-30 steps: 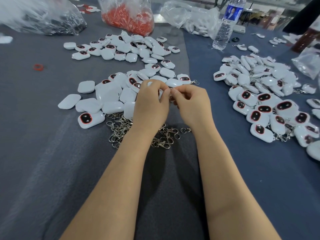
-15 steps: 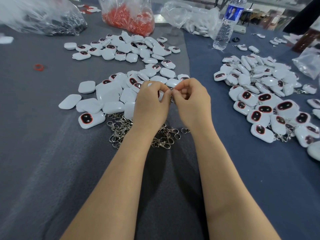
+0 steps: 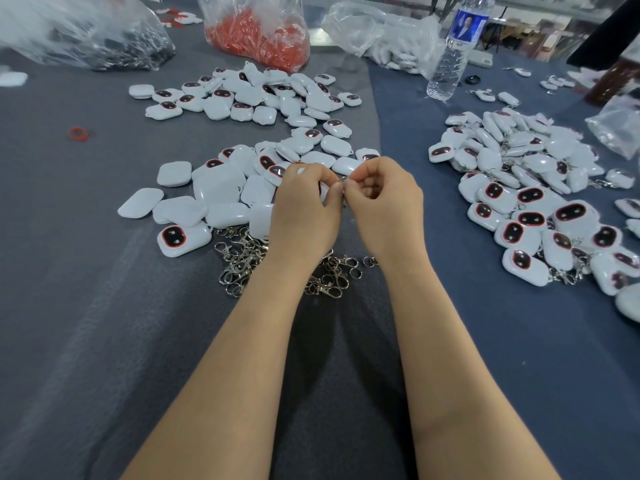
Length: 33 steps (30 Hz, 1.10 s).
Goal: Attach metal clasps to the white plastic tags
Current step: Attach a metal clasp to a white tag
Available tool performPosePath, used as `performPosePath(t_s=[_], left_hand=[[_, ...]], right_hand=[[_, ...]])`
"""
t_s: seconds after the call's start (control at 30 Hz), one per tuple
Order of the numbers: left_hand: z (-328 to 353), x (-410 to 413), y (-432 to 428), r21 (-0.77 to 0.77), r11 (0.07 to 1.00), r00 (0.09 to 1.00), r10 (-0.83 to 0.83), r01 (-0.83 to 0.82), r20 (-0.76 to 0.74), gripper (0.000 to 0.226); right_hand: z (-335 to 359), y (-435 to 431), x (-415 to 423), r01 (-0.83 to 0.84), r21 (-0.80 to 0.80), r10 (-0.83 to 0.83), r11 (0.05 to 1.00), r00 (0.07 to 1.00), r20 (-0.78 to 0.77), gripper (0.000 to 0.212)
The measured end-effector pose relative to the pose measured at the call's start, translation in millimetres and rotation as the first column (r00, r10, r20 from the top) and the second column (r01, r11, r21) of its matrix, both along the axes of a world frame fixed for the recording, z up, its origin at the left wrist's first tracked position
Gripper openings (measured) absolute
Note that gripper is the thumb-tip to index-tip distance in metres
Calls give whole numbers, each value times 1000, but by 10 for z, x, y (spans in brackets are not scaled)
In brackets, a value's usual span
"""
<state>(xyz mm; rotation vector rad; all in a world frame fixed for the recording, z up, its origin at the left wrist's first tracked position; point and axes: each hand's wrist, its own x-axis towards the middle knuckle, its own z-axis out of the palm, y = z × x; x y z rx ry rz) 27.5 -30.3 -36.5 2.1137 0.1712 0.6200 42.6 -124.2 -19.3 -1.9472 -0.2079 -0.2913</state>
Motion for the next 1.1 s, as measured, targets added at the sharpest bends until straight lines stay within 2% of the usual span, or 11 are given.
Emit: performPosePath(t_s=[0.53,1.1], left_hand=[[14,5,-10,-10,1000,1000,16,-16,-13,5],[8,-4,23,22,1000,999,9,-7,-49,9]], right_hand=[[-5,26,-14,-9,-1,9,1000,998,57,13],[-85,6,38,-74,-65,76,995,997,32,17]])
